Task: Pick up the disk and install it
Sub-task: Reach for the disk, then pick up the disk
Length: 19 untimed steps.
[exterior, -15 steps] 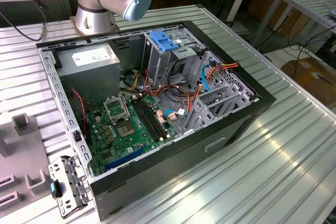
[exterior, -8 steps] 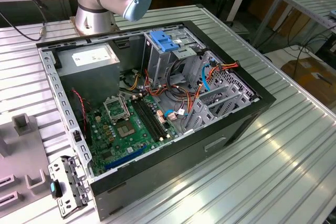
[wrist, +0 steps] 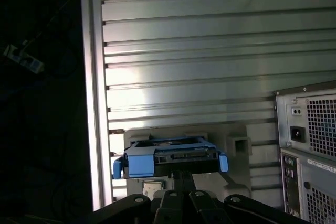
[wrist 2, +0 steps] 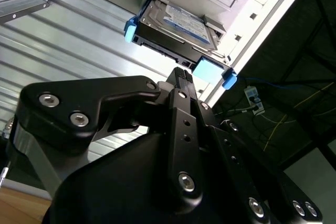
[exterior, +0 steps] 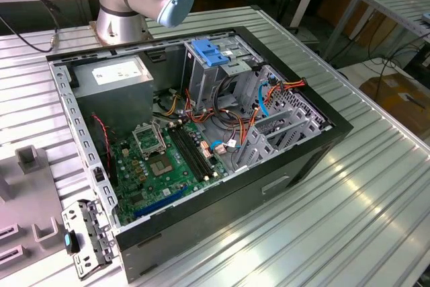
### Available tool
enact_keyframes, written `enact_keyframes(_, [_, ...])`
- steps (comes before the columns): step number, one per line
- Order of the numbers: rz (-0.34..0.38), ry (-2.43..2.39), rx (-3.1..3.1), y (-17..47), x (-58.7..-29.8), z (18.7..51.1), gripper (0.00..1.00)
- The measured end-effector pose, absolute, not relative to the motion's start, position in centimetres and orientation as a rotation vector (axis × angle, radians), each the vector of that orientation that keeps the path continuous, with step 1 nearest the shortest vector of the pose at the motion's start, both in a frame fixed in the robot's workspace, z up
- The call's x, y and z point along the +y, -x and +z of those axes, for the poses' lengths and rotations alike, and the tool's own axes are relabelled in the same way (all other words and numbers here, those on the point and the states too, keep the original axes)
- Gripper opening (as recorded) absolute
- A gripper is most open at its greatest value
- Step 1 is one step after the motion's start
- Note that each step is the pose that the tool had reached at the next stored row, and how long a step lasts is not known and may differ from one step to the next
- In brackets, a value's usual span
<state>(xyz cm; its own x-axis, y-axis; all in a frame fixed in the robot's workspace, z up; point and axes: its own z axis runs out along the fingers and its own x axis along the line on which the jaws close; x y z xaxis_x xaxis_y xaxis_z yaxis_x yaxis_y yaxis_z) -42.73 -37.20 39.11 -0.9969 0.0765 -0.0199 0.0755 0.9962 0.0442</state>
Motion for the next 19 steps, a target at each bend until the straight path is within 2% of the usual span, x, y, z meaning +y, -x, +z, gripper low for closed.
enact_keyframes(19, [0.068, -0.119, 3.117, 45.8, -37.7, 39.1, 0.11])
